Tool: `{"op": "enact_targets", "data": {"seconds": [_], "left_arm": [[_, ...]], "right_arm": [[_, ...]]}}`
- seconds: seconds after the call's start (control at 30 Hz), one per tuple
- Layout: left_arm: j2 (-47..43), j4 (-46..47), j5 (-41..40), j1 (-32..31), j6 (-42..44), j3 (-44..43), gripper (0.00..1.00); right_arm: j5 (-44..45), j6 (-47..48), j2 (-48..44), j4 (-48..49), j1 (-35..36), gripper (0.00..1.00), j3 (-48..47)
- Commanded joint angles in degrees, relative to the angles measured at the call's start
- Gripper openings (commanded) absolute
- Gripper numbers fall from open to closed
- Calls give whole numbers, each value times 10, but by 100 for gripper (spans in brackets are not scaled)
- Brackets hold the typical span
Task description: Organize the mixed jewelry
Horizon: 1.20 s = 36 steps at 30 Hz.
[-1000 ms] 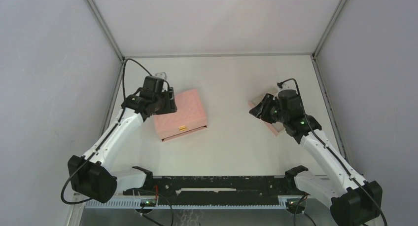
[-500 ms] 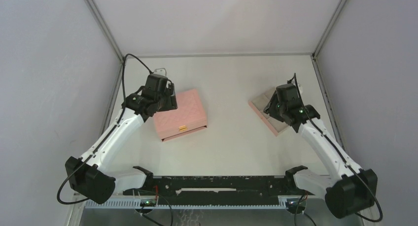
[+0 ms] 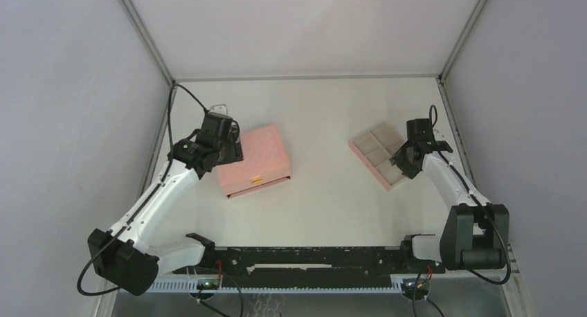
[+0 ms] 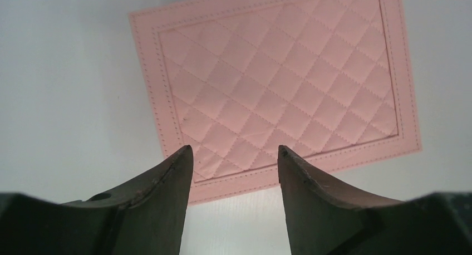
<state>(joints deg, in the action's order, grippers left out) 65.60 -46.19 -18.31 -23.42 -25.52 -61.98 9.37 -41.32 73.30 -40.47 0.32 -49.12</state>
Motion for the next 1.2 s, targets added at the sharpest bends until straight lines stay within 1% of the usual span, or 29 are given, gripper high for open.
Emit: {"op": "enact_targets", "data": {"seconds": [0.0,0.13,0.33,0.57,0.73,0.87,1.0,1.1,1.17], "left_arm": [[2,19,29,-23,-5,21,62],[5,21,35,-32,-12,39,61],[3,30,42,-36,-18,58,61],[15,35,40,-64,-18,46,59],[30,32,13,-87,-17,28,59],[55,41,-3,-91,-21,32,58],[77,71,-3,-91,-37,59,57],[124,94,22,-97,-68,97,55],[157,101,26,-119,-85,112,54]], "right_arm": [[-28,2,17,40,2,51,-23],[-44,11,27,39,2,50,-30],[-34,22,11,30,8,50,-18],[-47,37,-3,27,7,49,-13],[-34,39,-11,22,7,49,-7],[-39,40,-10,23,5,49,-1],[-43,37,-11,24,5,48,2],[-44,37,-14,24,4,48,4],[-43,37,-16,23,5,48,4]]}}
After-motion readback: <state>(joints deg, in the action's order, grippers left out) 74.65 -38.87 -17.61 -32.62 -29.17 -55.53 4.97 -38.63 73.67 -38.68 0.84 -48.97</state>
